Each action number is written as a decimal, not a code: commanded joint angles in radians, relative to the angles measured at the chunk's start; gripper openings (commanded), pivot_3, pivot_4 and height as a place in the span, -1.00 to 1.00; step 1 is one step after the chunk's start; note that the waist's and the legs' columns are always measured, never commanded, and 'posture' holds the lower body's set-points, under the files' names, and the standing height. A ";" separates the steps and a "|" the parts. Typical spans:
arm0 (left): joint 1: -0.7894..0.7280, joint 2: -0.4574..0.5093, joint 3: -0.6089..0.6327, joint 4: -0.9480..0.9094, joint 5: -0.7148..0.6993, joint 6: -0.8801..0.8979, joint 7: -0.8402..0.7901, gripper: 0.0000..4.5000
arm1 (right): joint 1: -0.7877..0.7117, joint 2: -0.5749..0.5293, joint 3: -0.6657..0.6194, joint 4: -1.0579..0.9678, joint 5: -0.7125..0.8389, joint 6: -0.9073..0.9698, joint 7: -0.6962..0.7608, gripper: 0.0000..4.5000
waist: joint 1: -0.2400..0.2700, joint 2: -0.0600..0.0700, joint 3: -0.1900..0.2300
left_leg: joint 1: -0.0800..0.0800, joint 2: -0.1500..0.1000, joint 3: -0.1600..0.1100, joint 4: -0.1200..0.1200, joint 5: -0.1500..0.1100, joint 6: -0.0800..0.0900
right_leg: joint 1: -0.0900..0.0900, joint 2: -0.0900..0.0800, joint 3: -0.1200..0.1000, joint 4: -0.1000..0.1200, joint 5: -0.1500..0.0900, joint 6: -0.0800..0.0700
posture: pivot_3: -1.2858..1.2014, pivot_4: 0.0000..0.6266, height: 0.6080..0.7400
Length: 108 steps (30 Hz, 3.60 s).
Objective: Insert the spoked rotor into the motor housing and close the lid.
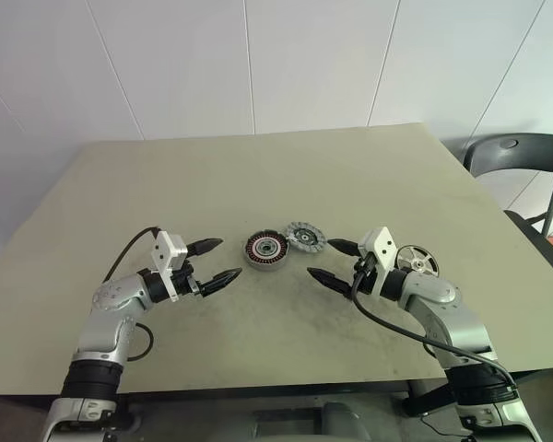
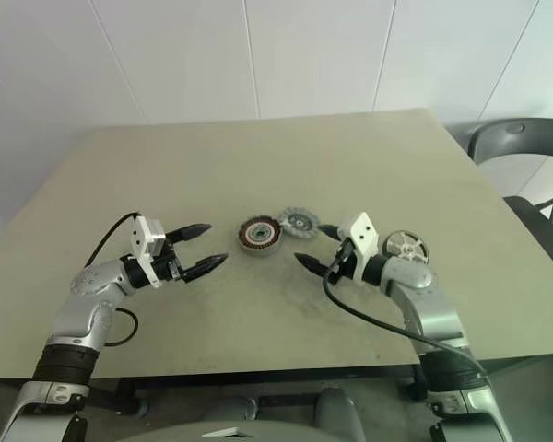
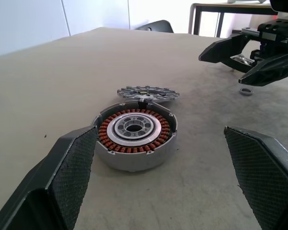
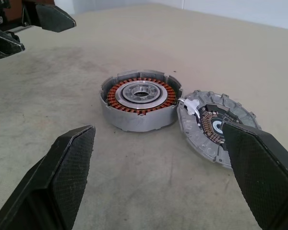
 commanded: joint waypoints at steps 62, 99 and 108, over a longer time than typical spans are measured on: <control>-0.005 -0.006 -0.024 -0.046 -0.009 0.014 0.020 1.00 | 0.049 -0.092 -0.035 -0.058 0.019 0.061 0.011 0.97 | -0.002 -0.001 0.000 | 0.000 0.017 0.017 0.002 0.000 0.000 | 0.000 0.012 0.004 -0.015 0.021 -0.004 | 0.03 -1.00 1.00; 0.034 0.010 0.008 -0.080 -0.009 -0.001 0.102 1.00 | -0.507 0.157 0.438 0.522 -0.462 -0.210 0.035 0.97 | -0.005 -0.003 -0.002 | 0.000 0.020 0.019 0.001 0.003 -0.005 | -0.003 0.017 0.004 -0.014 0.027 -0.009 | 0.03 -1.00 1.00; 0.031 0.012 0.011 -0.049 -0.004 -0.027 0.106 1.00 | -0.531 0.165 0.430 0.580 -0.511 -0.284 0.030 -0.18 | -0.005 -0.003 -0.002 | 0.001 0.026 0.020 0.000 0.005 -0.009 | -0.004 0.022 0.004 -0.014 0.030 -0.014 | 0.03 -1.00 1.00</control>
